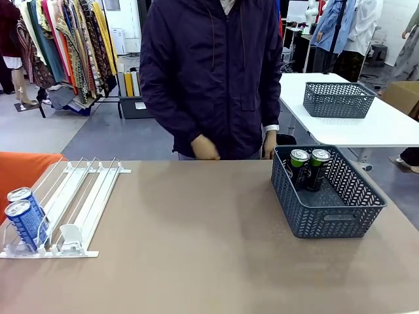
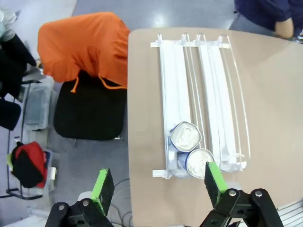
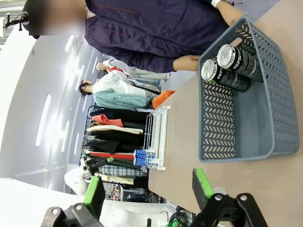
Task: Retrieve and store the cans from the dispenser.
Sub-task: Pick up one can from the Automatic Can Dispenser and place it in the middle of the table.
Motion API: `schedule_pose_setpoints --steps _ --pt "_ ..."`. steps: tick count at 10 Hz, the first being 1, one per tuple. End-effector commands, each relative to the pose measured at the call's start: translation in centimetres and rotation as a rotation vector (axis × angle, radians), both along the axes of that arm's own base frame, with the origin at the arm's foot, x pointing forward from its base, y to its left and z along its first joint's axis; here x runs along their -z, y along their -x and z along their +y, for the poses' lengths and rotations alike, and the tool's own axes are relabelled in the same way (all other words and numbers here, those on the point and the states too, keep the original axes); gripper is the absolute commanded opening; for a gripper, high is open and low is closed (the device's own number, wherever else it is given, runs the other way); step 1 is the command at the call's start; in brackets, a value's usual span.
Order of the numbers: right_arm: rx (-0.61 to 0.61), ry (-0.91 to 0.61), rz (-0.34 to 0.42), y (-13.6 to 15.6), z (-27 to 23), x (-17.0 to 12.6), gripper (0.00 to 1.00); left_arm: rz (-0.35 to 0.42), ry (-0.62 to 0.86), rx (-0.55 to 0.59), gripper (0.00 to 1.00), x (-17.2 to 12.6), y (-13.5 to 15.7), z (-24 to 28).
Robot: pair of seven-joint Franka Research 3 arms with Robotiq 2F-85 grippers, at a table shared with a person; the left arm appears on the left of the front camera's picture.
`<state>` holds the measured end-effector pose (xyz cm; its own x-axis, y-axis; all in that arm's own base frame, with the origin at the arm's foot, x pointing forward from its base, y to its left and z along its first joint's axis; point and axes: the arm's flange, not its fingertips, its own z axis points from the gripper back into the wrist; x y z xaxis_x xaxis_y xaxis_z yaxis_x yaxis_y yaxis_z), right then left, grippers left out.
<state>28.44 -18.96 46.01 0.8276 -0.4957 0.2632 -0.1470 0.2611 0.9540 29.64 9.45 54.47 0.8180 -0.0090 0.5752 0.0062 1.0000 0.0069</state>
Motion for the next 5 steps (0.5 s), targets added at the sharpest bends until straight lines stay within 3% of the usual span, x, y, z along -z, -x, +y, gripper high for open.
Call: schedule_pose_setpoints --steps 1,2,3,4,5 --pt "0.005 -0.013 -0.011 0.0 0.0 -0.3 1.00 -0.011 0.014 0.023 1.00 -0.1 0.2 0.7" --pt "0.005 -0.013 -0.011 0.0 0.0 -0.3 1.00 0.000 0.000 0.000 1.00 0.0 0.0 0.0" --pt "0.005 -0.013 -0.011 0.0 0.0 -0.3 1.00 0.153 0.035 0.093 1.00 0.7 0.0 -1.7" --pt "0.005 -0.013 -0.011 0.0 0.0 -0.3 1.00 0.242 0.027 0.114 1.00 1.2 0.4 -2.7" --pt "0.005 -0.013 -0.011 0.0 0.0 -0.3 1.00 0.293 -0.029 0.037 1.00 1.6 0.7 -3.1"
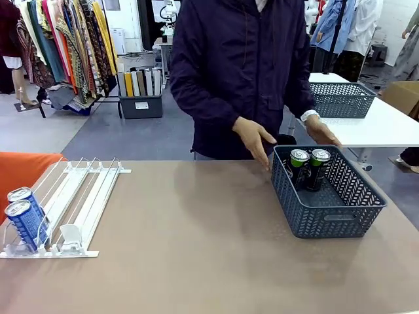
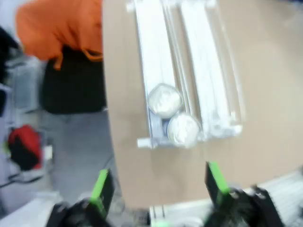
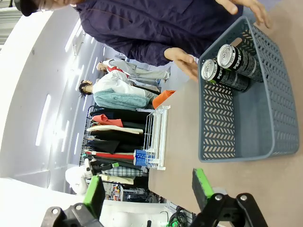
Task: Retrieve and store the cans from the dispenser.
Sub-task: Pick up one can from the Automatic Can Dispenser and place it in the middle of the table.
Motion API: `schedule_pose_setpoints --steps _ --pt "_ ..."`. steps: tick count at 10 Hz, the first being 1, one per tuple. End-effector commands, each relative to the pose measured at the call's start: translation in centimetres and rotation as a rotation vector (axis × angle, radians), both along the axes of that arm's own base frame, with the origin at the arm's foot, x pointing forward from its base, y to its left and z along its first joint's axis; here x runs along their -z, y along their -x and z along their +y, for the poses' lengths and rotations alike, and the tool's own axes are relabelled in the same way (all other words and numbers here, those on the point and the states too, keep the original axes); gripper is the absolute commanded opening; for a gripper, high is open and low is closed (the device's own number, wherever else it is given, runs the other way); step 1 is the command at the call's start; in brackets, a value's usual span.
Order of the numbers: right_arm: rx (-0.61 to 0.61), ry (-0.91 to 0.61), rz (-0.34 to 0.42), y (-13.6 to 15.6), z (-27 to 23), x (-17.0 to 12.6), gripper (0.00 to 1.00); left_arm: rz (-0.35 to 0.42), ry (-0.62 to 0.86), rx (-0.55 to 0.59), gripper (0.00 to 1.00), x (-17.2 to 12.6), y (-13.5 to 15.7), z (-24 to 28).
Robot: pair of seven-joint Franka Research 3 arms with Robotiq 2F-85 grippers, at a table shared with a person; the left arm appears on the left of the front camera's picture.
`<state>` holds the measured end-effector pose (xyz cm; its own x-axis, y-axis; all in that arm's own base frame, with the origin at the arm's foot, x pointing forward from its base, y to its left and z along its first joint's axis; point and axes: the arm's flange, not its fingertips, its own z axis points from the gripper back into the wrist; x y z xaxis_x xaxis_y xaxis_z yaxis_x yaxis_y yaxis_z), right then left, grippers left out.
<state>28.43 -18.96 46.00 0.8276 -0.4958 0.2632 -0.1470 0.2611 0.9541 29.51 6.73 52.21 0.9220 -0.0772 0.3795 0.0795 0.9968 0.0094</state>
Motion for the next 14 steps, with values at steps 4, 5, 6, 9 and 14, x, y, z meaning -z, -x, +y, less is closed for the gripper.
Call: schedule_pose_setpoints --steps 4,5,6,9,14 --pt "0.005 -0.013 -0.011 0.0 0.0 -0.3 1.00 0.131 0.004 -0.105 1.00 3.1 0.6 -2.7" --pt "0.005 -0.013 -0.011 0.0 0.0 -0.3 1.00 0.122 0.013 -0.124 1.00 3.7 0.3 -2.9" --pt "0.005 -0.013 -0.011 0.0 0.0 -0.3 1.00 0.107 0.023 -0.177 1.00 4.8 -0.2 -3.2" --pt "0.005 -0.013 -0.011 0.0 0.0 -0.3 1.00 0.128 0.042 -0.240 1.00 7.9 -1.9 -3.7" --pt "0.005 -0.013 -0.011 0.0 0.0 -0.3 1.00 0.219 0.027 -0.270 1.00 12.6 -3.6 -5.4"
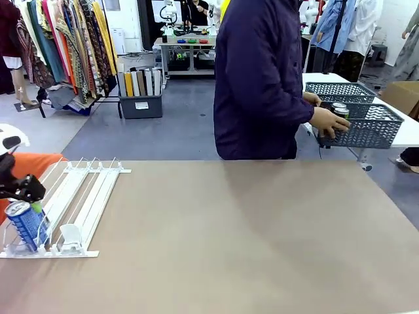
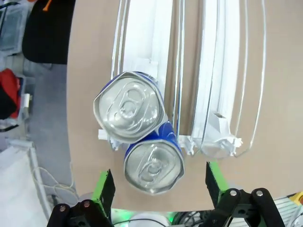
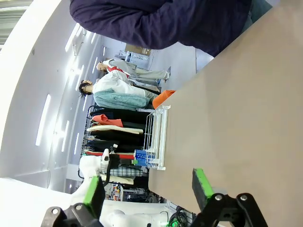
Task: Retrieve and store the cans from the dispenser.
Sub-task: Pick up one can from the Automatic Can Dispenser and place it in the middle of the table.
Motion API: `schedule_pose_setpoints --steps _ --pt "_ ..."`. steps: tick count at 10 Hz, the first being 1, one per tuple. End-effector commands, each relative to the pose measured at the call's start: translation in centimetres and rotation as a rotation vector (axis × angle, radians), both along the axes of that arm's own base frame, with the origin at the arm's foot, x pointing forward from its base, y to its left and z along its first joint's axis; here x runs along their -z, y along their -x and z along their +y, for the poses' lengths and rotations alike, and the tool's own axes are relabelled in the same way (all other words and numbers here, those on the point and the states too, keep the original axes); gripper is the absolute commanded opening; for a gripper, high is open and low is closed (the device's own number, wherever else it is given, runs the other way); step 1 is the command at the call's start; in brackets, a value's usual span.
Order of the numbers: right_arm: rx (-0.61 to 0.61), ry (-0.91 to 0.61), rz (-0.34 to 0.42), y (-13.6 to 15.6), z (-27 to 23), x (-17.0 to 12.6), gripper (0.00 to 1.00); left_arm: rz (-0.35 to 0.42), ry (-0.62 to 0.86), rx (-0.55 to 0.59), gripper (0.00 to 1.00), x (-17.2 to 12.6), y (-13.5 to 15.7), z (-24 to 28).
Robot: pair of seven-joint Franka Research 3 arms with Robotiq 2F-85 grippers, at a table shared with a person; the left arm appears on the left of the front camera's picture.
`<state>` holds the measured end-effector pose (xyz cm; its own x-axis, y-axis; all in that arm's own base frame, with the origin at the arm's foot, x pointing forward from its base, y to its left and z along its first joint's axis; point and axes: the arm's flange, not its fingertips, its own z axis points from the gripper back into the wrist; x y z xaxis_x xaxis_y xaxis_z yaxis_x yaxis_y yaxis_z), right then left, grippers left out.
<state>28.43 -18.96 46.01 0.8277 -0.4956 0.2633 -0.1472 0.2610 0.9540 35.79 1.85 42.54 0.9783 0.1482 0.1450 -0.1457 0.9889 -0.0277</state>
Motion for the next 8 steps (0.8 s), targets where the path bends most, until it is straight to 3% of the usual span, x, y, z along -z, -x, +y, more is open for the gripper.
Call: schedule_pose_setpoints --steps 1,7,8 --pt "0.005 -0.013 -0.011 0.0 0.0 -0.3 1.00 0.003 -0.017 -0.045 1.00 3.4 2.5 -0.6" --pt "0.005 -0.013 -0.011 0.0 0.0 -0.3 1.00 0.029 -0.002 -0.048 1.00 4.7 2.2 -1.1" --pt "0.005 -0.013 -0.011 0.0 0.0 -0.3 1.00 0.021 -0.012 -0.046 0.71 4.7 2.1 -1.1"
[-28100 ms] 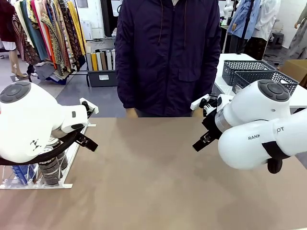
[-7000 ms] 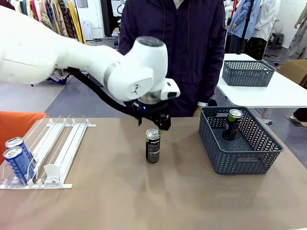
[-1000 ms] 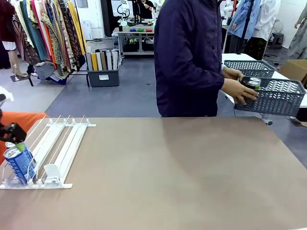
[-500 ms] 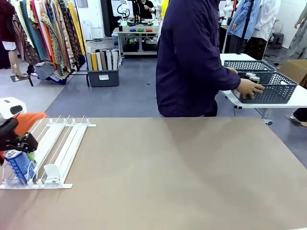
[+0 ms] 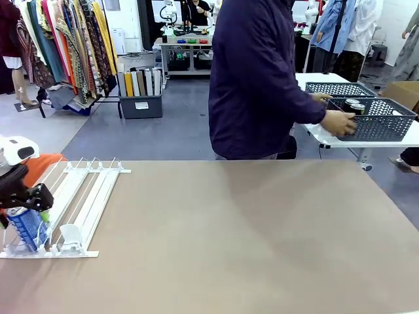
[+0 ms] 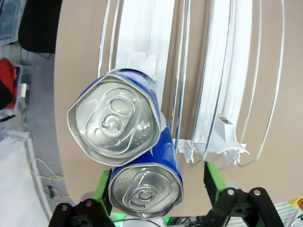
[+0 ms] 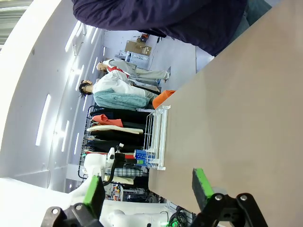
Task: Retrieve and store the cans from the dispenser.
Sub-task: Pick up one can from the Automatic Can Dispenser and place it in the middle of the table.
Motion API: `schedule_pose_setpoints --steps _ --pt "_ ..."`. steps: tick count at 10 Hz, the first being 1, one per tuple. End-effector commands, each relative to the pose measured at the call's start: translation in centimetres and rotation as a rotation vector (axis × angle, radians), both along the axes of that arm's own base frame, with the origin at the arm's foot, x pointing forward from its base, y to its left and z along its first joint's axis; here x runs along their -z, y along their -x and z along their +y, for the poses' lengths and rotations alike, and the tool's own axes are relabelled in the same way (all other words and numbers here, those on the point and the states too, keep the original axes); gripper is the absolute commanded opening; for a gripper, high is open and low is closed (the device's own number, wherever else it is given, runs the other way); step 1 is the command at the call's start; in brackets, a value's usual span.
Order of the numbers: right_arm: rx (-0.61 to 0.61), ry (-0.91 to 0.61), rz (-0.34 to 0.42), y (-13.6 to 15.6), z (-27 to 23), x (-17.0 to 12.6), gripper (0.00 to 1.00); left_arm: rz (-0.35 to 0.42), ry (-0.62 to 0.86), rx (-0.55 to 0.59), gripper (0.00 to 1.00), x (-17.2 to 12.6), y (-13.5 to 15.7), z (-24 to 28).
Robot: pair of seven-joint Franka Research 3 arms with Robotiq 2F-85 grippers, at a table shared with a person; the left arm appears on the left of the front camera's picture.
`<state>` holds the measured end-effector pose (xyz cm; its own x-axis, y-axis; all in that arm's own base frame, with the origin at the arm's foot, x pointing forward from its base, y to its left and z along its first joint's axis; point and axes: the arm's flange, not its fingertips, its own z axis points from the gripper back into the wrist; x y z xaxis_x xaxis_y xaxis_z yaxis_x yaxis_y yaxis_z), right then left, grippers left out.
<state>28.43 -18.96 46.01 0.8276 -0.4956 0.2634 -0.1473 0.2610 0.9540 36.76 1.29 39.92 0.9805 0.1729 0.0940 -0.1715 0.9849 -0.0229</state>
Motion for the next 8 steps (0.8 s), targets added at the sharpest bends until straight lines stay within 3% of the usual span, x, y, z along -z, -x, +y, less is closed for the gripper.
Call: schedule_pose_setpoints --steps 1,2,8 --pt "0.005 -0.013 -0.011 -0.02 0.03 -0.26 1.00 -0.042 -0.018 -0.028 0.11 2.05 2.99 -0.48" --pt "0.005 -0.013 -0.011 -0.02 0.03 -0.26 1.00 -0.042 -0.018 -0.027 0.00 2.08 2.98 -0.49" --pt "0.005 -0.013 -0.011 -0.02 0.03 -0.26 1.00 -0.043 -0.043 -0.041 0.00 1.91 3.21 -0.24"
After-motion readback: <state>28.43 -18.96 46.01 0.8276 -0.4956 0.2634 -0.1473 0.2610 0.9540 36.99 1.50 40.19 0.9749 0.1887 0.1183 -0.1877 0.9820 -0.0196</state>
